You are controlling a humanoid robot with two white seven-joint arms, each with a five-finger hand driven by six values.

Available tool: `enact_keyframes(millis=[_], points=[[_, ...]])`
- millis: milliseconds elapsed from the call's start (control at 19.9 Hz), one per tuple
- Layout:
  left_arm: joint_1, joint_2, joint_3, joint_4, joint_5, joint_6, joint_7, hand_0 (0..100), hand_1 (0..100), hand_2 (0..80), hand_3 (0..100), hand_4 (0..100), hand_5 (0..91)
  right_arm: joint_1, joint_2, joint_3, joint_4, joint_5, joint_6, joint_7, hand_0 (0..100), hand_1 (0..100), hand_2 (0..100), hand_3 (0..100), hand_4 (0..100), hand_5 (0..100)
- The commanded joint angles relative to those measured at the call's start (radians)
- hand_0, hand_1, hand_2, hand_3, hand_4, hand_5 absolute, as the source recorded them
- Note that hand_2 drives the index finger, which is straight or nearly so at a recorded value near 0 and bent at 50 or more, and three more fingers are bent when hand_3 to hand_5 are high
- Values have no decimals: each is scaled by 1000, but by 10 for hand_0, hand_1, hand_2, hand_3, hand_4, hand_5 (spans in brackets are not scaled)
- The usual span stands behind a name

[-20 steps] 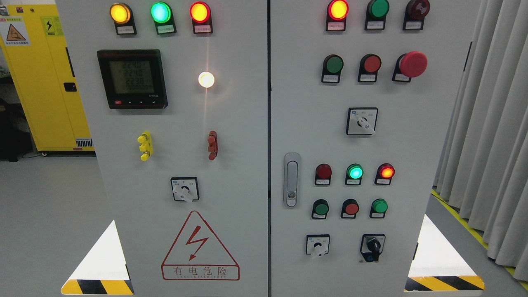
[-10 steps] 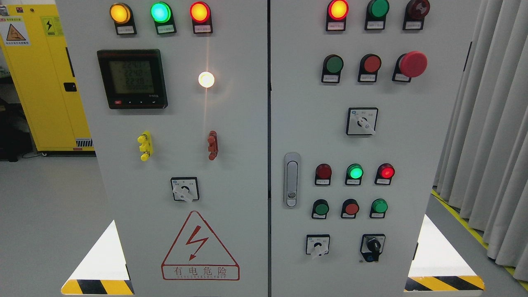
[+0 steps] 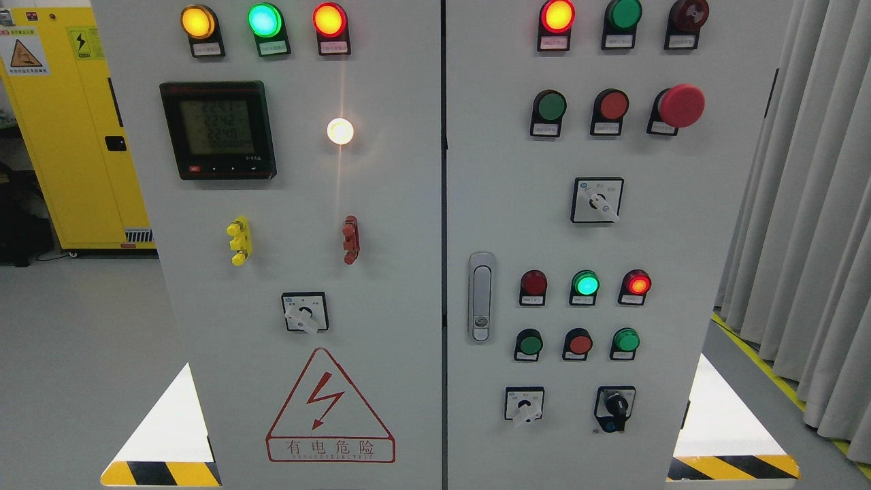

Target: Press green start button

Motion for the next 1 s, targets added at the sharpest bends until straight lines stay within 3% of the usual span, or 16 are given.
enact_keyframes(millis=[0, 100, 251, 402, 603, 703, 804, 904, 954], points=[[-21, 18, 0, -25, 0, 0, 0, 120, 556, 0, 0, 0, 0, 50, 35, 59, -379, 23, -78, 16, 145, 373, 0, 0, 13, 0], [-23, 18, 0, -25, 0, 0, 0, 120, 556, 0, 0, 0, 0, 55, 21, 100, -419, 26, -155, 13, 145, 380, 0, 26, 101, 6], [-23, 16, 0, -25, 0, 0, 0, 120, 556, 0, 0, 0, 0, 52, 11, 100, -474, 27, -238, 14, 145, 388, 0, 101, 179, 72], [-23, 15, 0, -25, 0, 0, 0, 120, 556, 0, 0, 0, 0, 58, -46, 105, -548, 30, -310, 13, 145, 396, 0, 141, 233, 154], [-23, 13, 0, -25, 0, 0, 0, 120, 556, 0, 0, 0, 0, 76, -51, 102, -658, 133, -426, 4, 141, 409, 0, 174, 262, 190], [-23, 10, 0, -23, 0, 0, 0, 120, 556, 0, 0, 0, 0, 95, -49, 96, -738, 184, -498, 2, 138, 421, 0, 236, 323, 297], [-23, 7, 0, -25, 0, 0, 0, 120, 556, 0, 0, 0, 0, 124, -49, 96, -845, 211, -535, 2, 144, 449, 0, 274, 365, 331], [-21, 4, 0, -25, 0, 0, 0, 120, 556, 0, 0, 0, 0, 155, -46, 97, -960, 251, -552, -25, 154, 457, 0, 293, 381, 342], [-21, 4, 0, -25, 0, 0, 0, 120, 556, 0, 0, 0, 0, 165, -45, 97, -1012, 282, -563, -41, 162, 473, 0, 366, 449, 403]])
